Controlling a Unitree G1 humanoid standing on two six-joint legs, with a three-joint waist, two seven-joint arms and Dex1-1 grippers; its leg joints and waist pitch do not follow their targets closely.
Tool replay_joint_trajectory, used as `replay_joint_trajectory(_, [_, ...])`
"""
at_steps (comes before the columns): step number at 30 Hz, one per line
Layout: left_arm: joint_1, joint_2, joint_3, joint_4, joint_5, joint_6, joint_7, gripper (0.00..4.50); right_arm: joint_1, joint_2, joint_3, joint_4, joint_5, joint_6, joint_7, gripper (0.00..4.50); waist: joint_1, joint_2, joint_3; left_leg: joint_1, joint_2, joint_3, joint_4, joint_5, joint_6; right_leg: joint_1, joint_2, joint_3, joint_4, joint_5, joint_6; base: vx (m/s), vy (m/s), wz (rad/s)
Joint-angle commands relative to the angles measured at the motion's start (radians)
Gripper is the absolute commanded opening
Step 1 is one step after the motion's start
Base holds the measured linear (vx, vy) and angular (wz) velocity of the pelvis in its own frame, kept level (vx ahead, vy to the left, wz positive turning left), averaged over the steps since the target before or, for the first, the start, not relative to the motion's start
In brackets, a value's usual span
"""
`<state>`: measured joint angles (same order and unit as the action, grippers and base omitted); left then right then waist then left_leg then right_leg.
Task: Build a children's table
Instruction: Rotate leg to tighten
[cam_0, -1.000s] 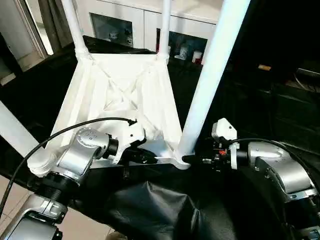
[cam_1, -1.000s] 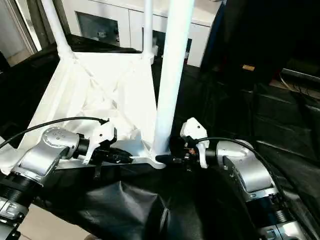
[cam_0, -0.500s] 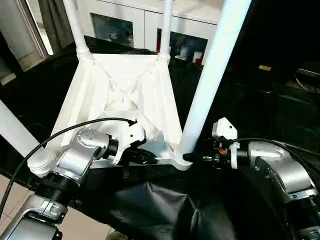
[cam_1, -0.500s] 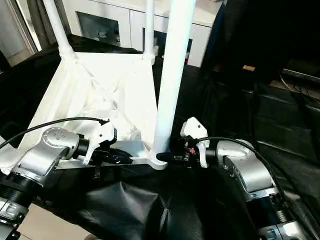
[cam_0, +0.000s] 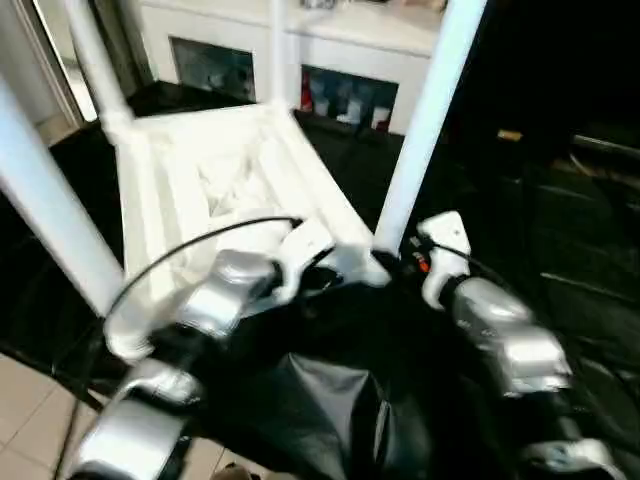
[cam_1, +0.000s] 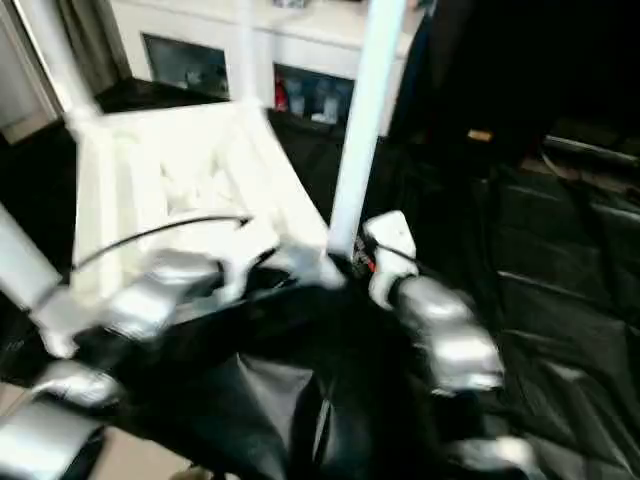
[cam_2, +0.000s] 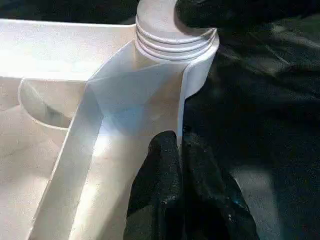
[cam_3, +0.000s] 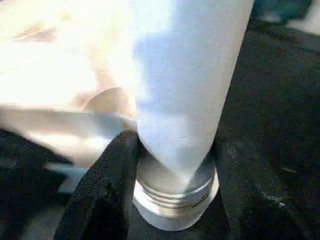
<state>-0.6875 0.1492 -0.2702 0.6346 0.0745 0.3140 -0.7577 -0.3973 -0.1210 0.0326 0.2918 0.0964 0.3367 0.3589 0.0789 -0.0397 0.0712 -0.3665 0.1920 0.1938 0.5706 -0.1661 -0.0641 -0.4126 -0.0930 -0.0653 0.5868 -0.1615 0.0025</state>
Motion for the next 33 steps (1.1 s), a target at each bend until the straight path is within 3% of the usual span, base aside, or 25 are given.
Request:
replay_joint_trajectory(1, [-0.034, -0.049, 0.034, 0.030, 0.003, -0.002, 0.136, 0.00, 0.017, 0.045, 0.113, 0.060, -0.052, 0.014, -0.005, 1.97, -0.006, -0.009, -0.053, 0.017, 0.028, -0.027, -0.073, -0.357, -0.010, 0.028, -0.055, 0.030, -0.107, -0.583, -0.064, 0.000, 0.000, 0.00])
replay_joint_trajectory(3, [-0.046, -0.068, 0.028, 0.055, 0.010, -0.017, 0.144, 0.00, 0.003, 0.059, 0.105, 0.069, -0.047, -0.010, 0.000, 1.97, -0.009, -0.007, -0.054, 0.013, 0.030, -0.030, -0.077, -0.364, -0.008, 0.034, -0.056, 0.028, -0.105, -0.552, -0.066, 0.000, 0.000, 0.00])
replay_joint_trajectory(6, [-0.053, -0.074, 0.014, 0.074, 0.015, -0.049, 0.123, 0.00, 0.002, 0.071, 0.087, 0.058, -0.026, -0.033, 0.014, 1.97, -0.027, -0.009, -0.061, -0.004, 0.030, -0.035, -0.080, -0.344, 0.007, 0.048, -0.057, 0.027, -0.097, -0.468, -0.086, 0.000, 0.000, 0.00])
replay_joint_trajectory(8, [-0.052, -0.071, 0.010, 0.072, 0.014, -0.057, 0.110, 0.00, 0.004, 0.069, 0.091, 0.052, -0.025, -0.043, 0.025, 1.97, -0.021, -0.009, -0.066, 0.003, 0.033, -0.026, -0.073, -0.286, 0.020, 0.039, -0.057, 0.036, -0.088, -0.361, -0.125, 0.000, 0.000, 0.00])
replay_joint_trajectory(9, [-0.046, -0.065, 0.007, 0.063, 0.009, -0.060, 0.089, 0.00, 0.008, 0.063, 0.092, 0.039, -0.015, -0.052, 0.046, 2.24, -0.016, -0.015, -0.065, 0.010, 0.032, -0.018, -0.069, -0.278, 0.036, 0.035, -0.053, 0.039, -0.086, -0.328, -0.147, 0.000, 0.000, 0.00])
replay_joint_trajectory(14, [-0.013, -0.011, -0.006, 0.011, -0.022, -0.114, -0.046, 0.00, 0.011, -0.014, 0.089, -0.007, -0.001, -0.061, 0.157, 2.45, -0.002, -0.015, -0.070, 0.005, 0.033, -0.012, -0.062, -0.203, 0.063, 0.045, -0.054, 0.040, -0.070, -0.247, -0.184, 0.000, 0.000, 0.00])
replay_joint_trajectory(16, [-0.006, 0.003, -0.006, 0.000, -0.026, -0.110, -0.067, 0.00, 0.010, -0.039, 0.087, -0.018, 0.005, -0.056, 0.191, 2.74, 0.008, -0.014, -0.071, 0.004, 0.034, -0.010, -0.060, -0.166, 0.080, 0.048, -0.054, 0.041, -0.062, -0.201, -0.197, 0.000, 0.000, 0.00])
replay_joint_trajectory(22, [0.023, 0.066, 0.002, -0.029, -0.033, -0.149, -0.141, 0.00, 0.012, -0.171, 0.065, -0.054, 0.021, -0.043, 0.300, 3.13, 0.014, -0.015, -0.071, 0.005, 0.038, -0.011, -0.060, -0.181, 0.071, 0.049, -0.053, 0.040, -0.057, -0.212, -0.200, 0.000, 0.000, 0.00])
replay_joint_trajectory(25, [0.038, 0.094, 0.005, -0.053, -0.046, -0.150, -0.187, 0.00, 0.030, -0.239, 0.075, -0.094, 0.043, -0.025, 0.401, 3.31, 0.019, -0.014, -0.069, 0.009, 0.039, -0.009, -0.060, -0.195, 0.073, 0.047, -0.054, 0.043, -0.062, -0.228, -0.195, 0.000, 0.000, 0.00])
replay_joint_trajectory(26, [0.051, 0.117, 0.003, -0.076, -0.056, -0.155, -0.228, 0.00, 0.053, -0.302, 0.094, -0.139, 0.065, 0.001, 0.502, 3.44, 0.017, -0.014, -0.068, 0.006, 0.037, -0.010, -0.060, -0.198, 0.073, 0.049, -0.053, 0.042, -0.062, -0.240, -0.190, 0.000, 0.000, 0.00])
replay_joint_trajectory(33, [0.105, 0.167, -0.014, -0.169, -0.100, -0.145, -0.350, 0.00, 0.064, -0.388, 0.097, -0.172, 0.067, 0.032, 0.565, 3.92, 0.018, -0.015, -0.066, 0.006, 0.040, -0.013, -0.062, -0.216, 0.058, 0.045, -0.057, 0.042, -0.066, -0.310, -0.176, 0.000, 0.000, 0.00])
